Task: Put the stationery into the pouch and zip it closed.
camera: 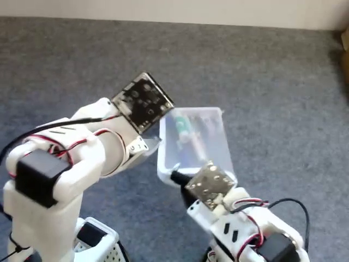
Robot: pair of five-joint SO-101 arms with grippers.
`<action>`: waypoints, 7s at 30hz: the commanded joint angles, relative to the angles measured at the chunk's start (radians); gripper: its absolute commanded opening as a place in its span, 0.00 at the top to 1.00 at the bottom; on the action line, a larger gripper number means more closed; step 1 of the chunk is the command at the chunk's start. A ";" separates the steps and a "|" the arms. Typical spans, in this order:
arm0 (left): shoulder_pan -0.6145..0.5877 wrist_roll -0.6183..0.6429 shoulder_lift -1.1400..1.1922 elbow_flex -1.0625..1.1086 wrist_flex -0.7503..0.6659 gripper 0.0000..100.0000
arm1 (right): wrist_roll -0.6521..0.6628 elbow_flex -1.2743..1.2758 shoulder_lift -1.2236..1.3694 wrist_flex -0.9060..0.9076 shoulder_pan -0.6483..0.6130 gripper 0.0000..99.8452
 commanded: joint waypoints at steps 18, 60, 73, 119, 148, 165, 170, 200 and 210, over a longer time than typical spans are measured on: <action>0.166 -0.163 -0.018 0.156 0.003 0.77 | 0.068 -0.079 -0.156 -0.093 0.280 1.00; 0.252 0.098 -0.412 1.159 -1.077 0.77 | 0.061 -0.030 -0.171 -0.157 0.275 1.00; 0.255 0.120 -0.414 1.165 -1.076 0.99 | 0.035 -0.030 -0.177 -0.163 0.278 1.00; 0.065 0.043 -0.826 1.184 -0.632 1.00 | -0.012 0.084 -0.170 -0.383 0.533 1.00; -0.065 -0.031 -1.152 1.230 -0.361 1.00 | -0.009 0.084 -0.168 -0.404 0.593 1.00; -0.065 0.037 -1.152 1.231 -0.411 1.00 | 0.097 0.084 -0.166 -0.136 0.058 0.80; -0.062 0.060 -1.152 1.250 -0.411 1.00 | -0.008 0.084 -0.166 -0.134 -0.070 0.73; -0.064 0.064 -1.152 1.311 -0.460 1.00 | -0.106 0.196 0.070 -0.518 -0.338 0.77; -0.062 0.066 -1.152 1.311 -0.460 1.00 | -0.101 0.199 0.071 -0.552 -0.338 0.81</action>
